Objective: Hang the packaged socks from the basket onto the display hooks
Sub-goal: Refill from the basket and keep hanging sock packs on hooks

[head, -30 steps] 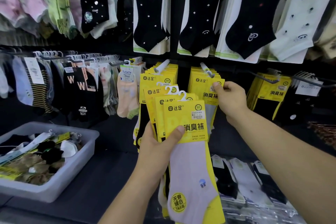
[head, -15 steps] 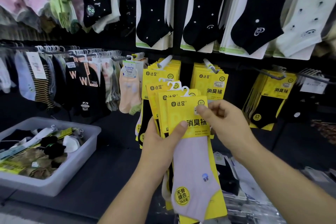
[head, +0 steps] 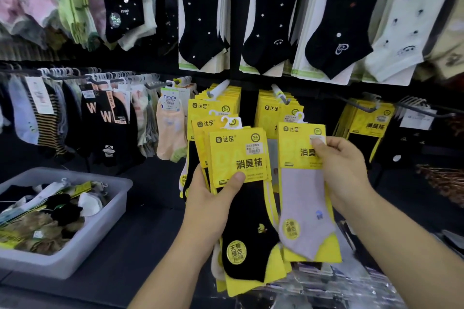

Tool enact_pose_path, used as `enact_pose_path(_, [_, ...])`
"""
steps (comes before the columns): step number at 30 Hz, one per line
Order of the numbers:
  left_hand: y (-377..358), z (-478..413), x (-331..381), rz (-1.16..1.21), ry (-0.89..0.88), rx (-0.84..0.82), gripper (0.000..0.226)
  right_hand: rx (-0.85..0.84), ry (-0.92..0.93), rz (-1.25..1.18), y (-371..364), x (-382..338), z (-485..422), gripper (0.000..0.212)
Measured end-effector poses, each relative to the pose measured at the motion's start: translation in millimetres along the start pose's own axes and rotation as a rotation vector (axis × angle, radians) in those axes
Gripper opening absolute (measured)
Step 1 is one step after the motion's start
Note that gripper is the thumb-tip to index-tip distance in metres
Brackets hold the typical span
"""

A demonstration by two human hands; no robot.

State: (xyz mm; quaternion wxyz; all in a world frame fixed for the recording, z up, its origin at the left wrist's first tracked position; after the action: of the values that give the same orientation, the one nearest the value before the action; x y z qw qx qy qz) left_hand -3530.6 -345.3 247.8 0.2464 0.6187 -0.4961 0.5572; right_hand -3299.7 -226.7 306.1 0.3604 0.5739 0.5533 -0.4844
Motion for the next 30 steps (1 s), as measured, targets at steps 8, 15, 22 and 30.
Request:
enact_pose_path(8, [-2, -1, -1, 0.001, 0.029, 0.004, 0.036, 0.041, 0.220, 0.151, -25, -28, -34, 0.009])
enact_pose_path(15, [-7, -2, -3, -0.002, 0.050, -0.009, 0.036, 0.035, 0.128, 0.138, -43, -6, -49, 0.012])
enact_pose_path(22, [-7, -1, -3, 0.007, 0.047, -0.010, 0.037, 0.105, 0.079, 0.210, -39, 9, -53, 0.020])
enact_pose_path(30, [-6, -1, -4, 0.026, 0.042, -0.013, 0.038, -0.139, 0.157, 0.237, -50, -12, 27, 0.039])
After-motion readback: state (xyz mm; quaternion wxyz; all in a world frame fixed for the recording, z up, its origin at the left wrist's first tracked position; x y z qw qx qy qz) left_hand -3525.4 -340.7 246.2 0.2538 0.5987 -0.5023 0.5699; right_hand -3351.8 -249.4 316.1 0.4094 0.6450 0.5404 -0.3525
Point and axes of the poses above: each hand's wrist, its own z-axis away from the middle knuckle, its own y-axis out of the back of the hand, x = y × z, the point moved 6 cm from there along -z, towards the middle knuckle, and after that the axes turned 1 degree about x, right-handed, at the moved point
